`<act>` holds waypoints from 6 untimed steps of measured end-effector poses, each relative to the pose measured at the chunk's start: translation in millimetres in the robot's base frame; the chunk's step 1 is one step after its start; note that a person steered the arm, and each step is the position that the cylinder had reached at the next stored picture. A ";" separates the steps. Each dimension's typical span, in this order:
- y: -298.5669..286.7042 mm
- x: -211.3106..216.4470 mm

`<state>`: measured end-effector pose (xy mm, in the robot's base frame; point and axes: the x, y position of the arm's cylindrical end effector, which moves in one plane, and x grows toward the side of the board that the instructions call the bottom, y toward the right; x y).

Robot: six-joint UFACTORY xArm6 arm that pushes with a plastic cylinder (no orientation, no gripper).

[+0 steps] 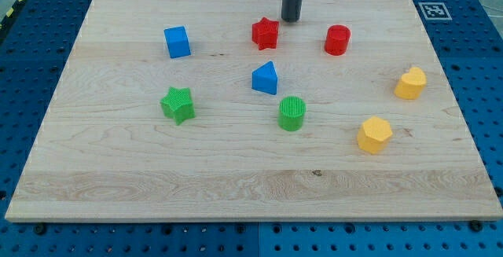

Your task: Move red circle towards center right

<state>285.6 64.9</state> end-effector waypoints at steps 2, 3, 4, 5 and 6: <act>19.7 13.7; 21.1 29.5; 24.2 36.7; 35.6 38.5; 40.1 38.5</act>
<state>324.1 104.9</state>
